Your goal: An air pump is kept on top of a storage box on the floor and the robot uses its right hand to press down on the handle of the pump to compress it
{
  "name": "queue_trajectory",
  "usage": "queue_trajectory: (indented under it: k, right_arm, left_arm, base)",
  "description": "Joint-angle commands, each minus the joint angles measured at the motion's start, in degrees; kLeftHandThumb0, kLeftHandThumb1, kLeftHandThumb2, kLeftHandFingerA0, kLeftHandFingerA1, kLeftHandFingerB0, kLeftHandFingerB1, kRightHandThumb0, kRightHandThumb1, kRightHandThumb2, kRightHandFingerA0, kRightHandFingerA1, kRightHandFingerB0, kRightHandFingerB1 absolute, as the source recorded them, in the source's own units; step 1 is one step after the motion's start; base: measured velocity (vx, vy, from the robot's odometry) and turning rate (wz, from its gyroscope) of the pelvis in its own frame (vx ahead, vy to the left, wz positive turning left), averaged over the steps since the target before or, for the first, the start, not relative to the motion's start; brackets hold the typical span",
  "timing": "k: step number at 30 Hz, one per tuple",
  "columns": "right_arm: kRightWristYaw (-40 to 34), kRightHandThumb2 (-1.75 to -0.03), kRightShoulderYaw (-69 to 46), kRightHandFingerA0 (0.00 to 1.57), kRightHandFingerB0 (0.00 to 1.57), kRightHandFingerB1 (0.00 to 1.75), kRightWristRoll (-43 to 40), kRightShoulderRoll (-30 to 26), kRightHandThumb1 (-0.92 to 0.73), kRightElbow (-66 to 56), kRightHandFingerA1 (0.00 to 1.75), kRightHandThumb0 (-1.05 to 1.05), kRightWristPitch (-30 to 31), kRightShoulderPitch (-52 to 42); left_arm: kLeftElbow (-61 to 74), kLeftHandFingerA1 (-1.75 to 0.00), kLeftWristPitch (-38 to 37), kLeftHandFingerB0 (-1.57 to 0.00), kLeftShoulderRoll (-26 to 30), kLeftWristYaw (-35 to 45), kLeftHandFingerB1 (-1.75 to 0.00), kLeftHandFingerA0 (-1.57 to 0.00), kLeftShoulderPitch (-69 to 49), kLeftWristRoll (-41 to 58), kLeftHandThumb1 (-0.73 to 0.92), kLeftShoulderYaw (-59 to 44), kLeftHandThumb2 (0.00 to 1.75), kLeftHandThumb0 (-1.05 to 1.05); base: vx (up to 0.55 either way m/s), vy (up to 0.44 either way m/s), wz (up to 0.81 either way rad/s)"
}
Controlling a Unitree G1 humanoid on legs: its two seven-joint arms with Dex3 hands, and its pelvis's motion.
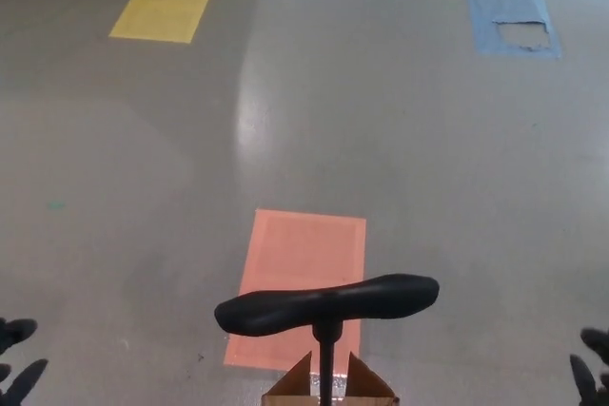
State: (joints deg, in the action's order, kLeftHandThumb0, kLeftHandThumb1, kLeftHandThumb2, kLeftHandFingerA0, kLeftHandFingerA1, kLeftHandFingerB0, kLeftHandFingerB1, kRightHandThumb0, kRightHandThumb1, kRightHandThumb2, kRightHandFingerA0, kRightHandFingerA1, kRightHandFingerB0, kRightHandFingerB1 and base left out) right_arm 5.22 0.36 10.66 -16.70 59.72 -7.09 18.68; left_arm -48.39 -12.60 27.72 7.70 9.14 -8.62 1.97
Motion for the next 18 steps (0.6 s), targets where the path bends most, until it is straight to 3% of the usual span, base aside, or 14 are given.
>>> queue_trajectory:
  k: [1,5,6,7,9,10,11,15,16,17,18]
  right_arm:
    - [-10.62,-1.13,-5.09,0.01,0.00,0.46,-1.69,-0.30,-0.65,-18.02,0.48,-0.31,-16.16,-6.87]
    - [-15.64,-1.12,-12.44,0.00,0.00,0.47,-3.53,3.06,-0.59,-40.40,0.47,-0.33,-20.34,-13.46]
    - [-14.78,-1.03,-13.81,0.00,0.13,0.39,-5.16,3.70,-0.72,-45.96,0.39,-0.73,-20.23,-14.84]
    - [-13.79,-1.07,-15.83,0.02,0.13,0.36,-6.21,4.25,-0.77,-55.08,0.33,-0.78,-19.74,-16.94]
    - [-13.86,-1.07,-17.05,0.02,0.13,0.36,-5.14,4.25,-0.77,-61.10,0.33,-0.78,-19.16,-18.21]
    - [-13.19,-0.68,-17.65,0.13,0.14,0.26,-6.55,4.75,-0.91,-64.70,0.28,-0.72,-18.82,-18.27]
    - [-11.88,-1.11,-18.16,0.00,0.00,0.47,-7.94,5.18,-0.54,-75.33,0.49,-0.35,-15.47,-18.27]
    - [-8.90,-1.11,-19.11,0.00,0.00,0.47,-6.83,3.23,-0.55,-90.70,0.48,-0.35,-10.58,-16.02]
    - [-8.82,-0.68,-19.35,0.21,0.19,0.27,-5.16,2.92,-0.92,-94.59,0.30,-0.75,-8.85,-13.77]
    - [-8.92,-0.68,-19.36,0.21,0.19,0.27,-4.28,2.96,-0.92,-96.69,0.30,-0.75,-7.68,-12.54]
    - [-8.30,-1.11,-19.24,0.00,0.00,0.47,-3.88,2.25,-0.53,-100.31,0.48,-0.35,-6.01,-10.20]
  left_arm:
    - [-1.31,-0.33,-5.16,-0.19,2.29,2.77,-0.30,-0.25,0.19,-0.86,0.92,0.54,0.69,-0.64]
    - [-1.65,-0.32,-5.12,-0.18,2.51,3.36,-0.29,-0.24,1.32,-0.47,0.92,0.19,0.68,-0.63]
    - [-1.32,-0.32,-5.62,-0.16,2.50,3.46,-0.30,-0.21,1.35,-0.22,0.92,0.01,0.69,-0.63]
    - [-0.79,-0.48,-6.59,-0.01,2.34,3.51,-0.47,-0.01,1.41,0.33,0.61,-0.41,1.14,-0.33]
    - [-0.51,-0.48,-7.21,-0.01,2.13,3.46,-0.47,-0.01,1.54,0.78,0.61,-0.77,1.14,-0.33]
    - [-0.66,-0.48,-7.52,0.00,1.98,3.96,-0.47,0.00,1.79,1.51,0.61,-1.26,1.14,-0.33]
    - [-0.19,-0.48,-8.25,0.00,1.98,4.16,-0.47,0.00,1.87,2.50,0.60,-2.12,1.13,-0.34]
    - [0.94,-0.48,-8.15,0.00,2.13,4.57,-0.47,0.00,1.74,3.07,0.61,-2.61,1.14,-0.33]
    - [0.61,-0.48,-8.22,0.00,2.16,4.16,-0.47,0.00,1.79,2.49,0.60,-2.26,1.14,-0.34]
    - [0.41,-0.48,-8.24,0.00,2.19,3.90,-0.47,0.00,1.79,2.12,0.60,-2.04,1.14,-0.34]
    - [-0.18,-0.48,-8.28,0.00,2.30,3.61,-0.47,0.00,2.05,1.34,0.61,-1.48,1.14,-0.34]
  base:
    - [0.00,0.000,0.00]
    - [0.00,0.000,0.00]
    - [0.00,0.000,0.00]
    - [0.00,0.000,0.00]
    - [0.00,0.000,0.00]
    - [0.00,0.000,0.00]
    - [0.00,0.000,0.00]
    - [0.00,0.000,0.00]
    - [0.00,0.000,0.00]
    - [0.00,0.000,0.00]
    - [0.00,0.000,0.00]
